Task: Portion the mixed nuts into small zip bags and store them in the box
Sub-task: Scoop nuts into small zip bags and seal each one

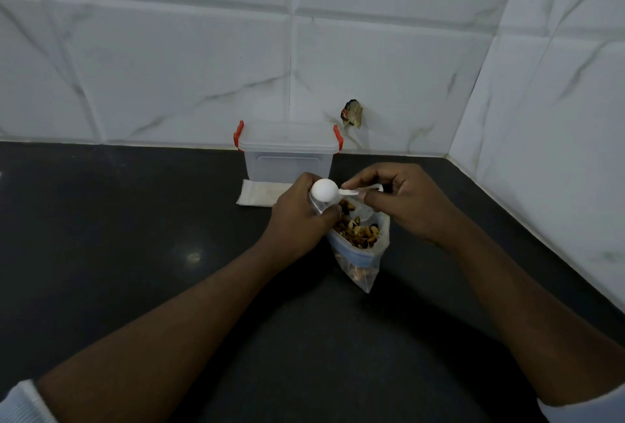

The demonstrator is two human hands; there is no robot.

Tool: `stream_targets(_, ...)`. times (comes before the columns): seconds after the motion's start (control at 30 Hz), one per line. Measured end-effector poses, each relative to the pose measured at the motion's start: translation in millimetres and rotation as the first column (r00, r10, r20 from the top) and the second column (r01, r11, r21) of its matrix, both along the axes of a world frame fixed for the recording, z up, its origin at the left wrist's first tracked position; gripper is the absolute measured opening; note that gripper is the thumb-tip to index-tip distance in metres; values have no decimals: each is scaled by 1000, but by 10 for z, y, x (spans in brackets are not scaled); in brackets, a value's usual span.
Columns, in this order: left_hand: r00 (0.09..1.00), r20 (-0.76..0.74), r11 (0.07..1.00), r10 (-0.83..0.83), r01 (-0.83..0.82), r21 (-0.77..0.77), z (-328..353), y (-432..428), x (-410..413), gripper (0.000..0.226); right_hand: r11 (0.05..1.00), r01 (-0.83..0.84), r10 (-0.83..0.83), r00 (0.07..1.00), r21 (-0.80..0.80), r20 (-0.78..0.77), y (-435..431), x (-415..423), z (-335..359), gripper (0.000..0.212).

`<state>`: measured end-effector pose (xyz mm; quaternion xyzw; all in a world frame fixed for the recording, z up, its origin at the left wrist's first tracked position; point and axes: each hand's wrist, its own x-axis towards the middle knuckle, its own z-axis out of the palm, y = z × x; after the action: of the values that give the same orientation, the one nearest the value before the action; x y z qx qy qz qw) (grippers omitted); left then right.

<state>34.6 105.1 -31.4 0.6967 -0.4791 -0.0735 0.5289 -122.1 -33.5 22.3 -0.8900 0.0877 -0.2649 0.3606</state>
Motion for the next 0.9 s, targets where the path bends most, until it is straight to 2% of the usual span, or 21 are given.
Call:
stream_targets(0.13, 1000, -19, 1000, -1, 1, 10, 17, 5, 2, 32, 997, 54, -59, 995, 63, 82, -46, -38, 34, 24)
stream_targets(0.2, 999, -34, 1000, 15, -15, 2, 30, 6, -1, 28, 988, 141, -137, 988, -59, 71, -133, -63, 17, 24)
stream_targets(0.3, 999, -41, 1000, 26, -26, 7, 45, 4, -11, 27, 945, 173, -188, 982, -278, -26, -188, -78, -46, 24)
stream_targets(0.47, 999, -21, 999, 49, -50, -16, 28, 6, 5, 29, 895, 34, -170, 948, -444, -270, -148, -9, -83, 25)
stream_targets(0.63, 998, -17, 997, 68, -69, -29, 43, 14, -18, 30, 880, 69, -198, 953, -471, -230, -122, -39, -9, 23)
stream_targets(0.8, 996, -33, 996, 78, -80, -45, 53, 23, -32, 31, 866, 63, -243, 920, -495, -308, -143, 6, -60, 24)
stream_targets(0.9, 997, -40, 996, 72, -74, -48, 58, 24, -38, 32, 862, 114, -268, 930, -495, -252, -161, -13, -48, 22)
